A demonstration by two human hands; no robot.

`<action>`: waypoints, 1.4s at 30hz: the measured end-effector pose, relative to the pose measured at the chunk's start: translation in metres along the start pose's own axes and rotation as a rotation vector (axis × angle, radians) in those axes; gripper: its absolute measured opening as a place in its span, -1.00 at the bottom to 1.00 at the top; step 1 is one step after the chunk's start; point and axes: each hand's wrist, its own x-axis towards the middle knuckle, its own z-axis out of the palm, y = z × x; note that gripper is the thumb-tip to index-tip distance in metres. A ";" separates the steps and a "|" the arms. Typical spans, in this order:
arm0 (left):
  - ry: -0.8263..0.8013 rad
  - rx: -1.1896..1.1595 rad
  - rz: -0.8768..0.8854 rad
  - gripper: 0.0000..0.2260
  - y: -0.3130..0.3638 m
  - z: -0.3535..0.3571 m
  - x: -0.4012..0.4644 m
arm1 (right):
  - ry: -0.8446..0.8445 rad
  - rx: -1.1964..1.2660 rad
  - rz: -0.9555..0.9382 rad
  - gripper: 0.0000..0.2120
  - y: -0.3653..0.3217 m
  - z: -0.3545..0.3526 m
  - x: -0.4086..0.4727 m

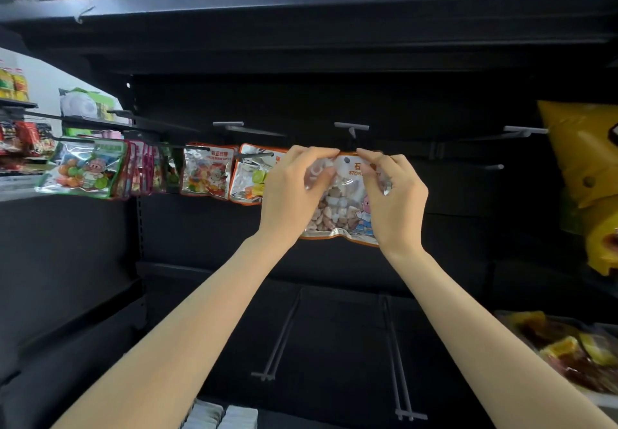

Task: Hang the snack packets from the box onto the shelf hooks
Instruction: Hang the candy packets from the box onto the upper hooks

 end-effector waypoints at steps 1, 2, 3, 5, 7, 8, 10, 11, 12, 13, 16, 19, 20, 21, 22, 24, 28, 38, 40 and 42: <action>-0.013 0.007 -0.015 -0.73 -0.001 0.002 -0.001 | -0.002 -0.014 0.000 -0.76 0.002 0.001 0.000; -0.030 0.017 -0.035 -0.72 -0.001 0.005 -0.001 | -0.010 -0.040 0.002 -0.75 0.004 0.003 0.000; -0.054 0.033 -0.058 -0.71 -0.002 0.008 0.000 | -0.026 -0.080 0.010 -0.73 0.007 0.004 0.001; -0.119 0.081 -0.107 -0.67 -0.004 0.013 0.004 | -0.085 -0.218 0.044 -0.67 0.016 0.007 0.003; -0.237 0.133 -0.166 -0.60 -0.010 0.022 0.010 | -0.178 -0.407 0.072 -0.57 0.026 0.008 0.006; -0.319 0.155 -0.206 -0.54 -0.013 0.027 0.014 | -0.229 -0.492 0.084 -0.51 0.032 0.009 0.009; -0.486 0.193 -0.294 -0.43 -0.020 0.037 0.023 | -0.313 -0.605 0.097 -0.41 0.042 0.014 0.014; -0.551 0.211 -0.336 -0.39 -0.023 0.044 0.028 | -0.350 -0.631 0.109 -0.35 0.047 0.017 0.016; -0.592 0.227 -0.374 -0.37 -0.026 0.051 0.032 | -0.390 -0.645 0.136 -0.29 0.051 0.021 0.020; -0.615 0.243 -0.402 -0.35 -0.031 0.059 0.035 | -0.434 -0.659 0.177 -0.23 0.055 0.025 0.023; -0.638 0.284 -0.417 -0.36 -0.044 0.081 0.042 | -0.513 -0.673 0.259 -0.15 0.063 0.031 0.030; -0.681 0.247 -0.432 -0.34 -0.055 0.094 0.044 | -0.535 -0.617 0.288 -0.17 0.071 0.034 0.034; -0.678 0.229 -0.431 -0.34 -0.058 0.096 0.045 | -0.545 -0.605 0.296 -0.17 0.073 0.034 0.034; -0.670 0.221 -0.435 -0.35 -0.059 0.098 0.046 | -0.556 -0.594 0.300 -0.17 0.074 0.034 0.034; -0.660 0.213 -0.442 -0.37 -0.060 0.099 0.047 | -0.561 -0.588 0.298 -0.18 0.075 0.033 0.034; -0.644 0.215 -0.465 -0.43 -0.056 0.100 0.046 | -0.562 -0.596 0.278 -0.21 0.075 0.031 0.034; -0.546 0.293 -0.476 -0.47 -0.034 0.086 0.031 | -0.401 -0.516 0.146 -0.41 0.067 0.023 0.018; -0.203 0.470 -0.260 -0.77 -0.005 -0.033 -0.010 | -0.467 -0.002 0.071 -0.86 -0.006 0.047 -0.017; -0.184 0.484 -0.318 -0.82 -0.011 -0.066 -0.027 | -0.508 0.072 0.059 -0.84 -0.026 0.065 -0.032; -0.169 0.484 -0.391 -0.86 -0.016 -0.094 -0.048 | -0.540 0.114 0.059 -0.84 -0.045 0.081 -0.048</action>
